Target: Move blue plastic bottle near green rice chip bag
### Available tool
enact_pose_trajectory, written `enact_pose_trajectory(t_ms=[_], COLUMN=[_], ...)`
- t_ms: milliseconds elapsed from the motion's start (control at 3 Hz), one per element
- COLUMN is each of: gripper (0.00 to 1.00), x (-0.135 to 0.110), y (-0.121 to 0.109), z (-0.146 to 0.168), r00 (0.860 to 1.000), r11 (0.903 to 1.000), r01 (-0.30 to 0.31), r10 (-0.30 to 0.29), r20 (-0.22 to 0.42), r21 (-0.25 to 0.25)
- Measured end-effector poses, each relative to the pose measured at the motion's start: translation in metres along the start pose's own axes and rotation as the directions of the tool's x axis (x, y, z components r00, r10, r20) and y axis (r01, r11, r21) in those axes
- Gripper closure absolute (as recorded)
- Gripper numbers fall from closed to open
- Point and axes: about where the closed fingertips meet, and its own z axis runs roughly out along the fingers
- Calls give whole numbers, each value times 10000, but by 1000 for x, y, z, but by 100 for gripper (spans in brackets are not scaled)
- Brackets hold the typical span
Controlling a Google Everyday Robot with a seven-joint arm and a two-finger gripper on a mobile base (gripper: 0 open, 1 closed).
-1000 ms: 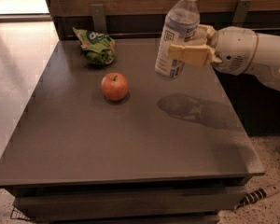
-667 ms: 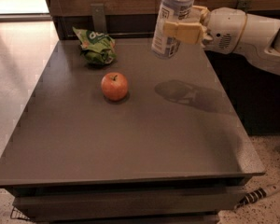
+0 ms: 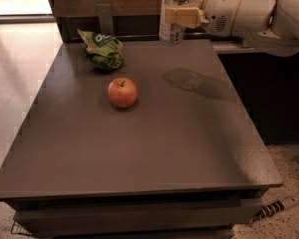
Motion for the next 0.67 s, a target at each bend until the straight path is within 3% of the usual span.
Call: enact_pose_trajectory(t_ms=[333,667], gripper=[100,100], x=[2,18], y=[-2,-21], z=[3,22], r00=[10000,9984], r11=[10000,9993], r01=[-40,-361], r10=[40,365], r20=[-36,-443], r21=[0,99])
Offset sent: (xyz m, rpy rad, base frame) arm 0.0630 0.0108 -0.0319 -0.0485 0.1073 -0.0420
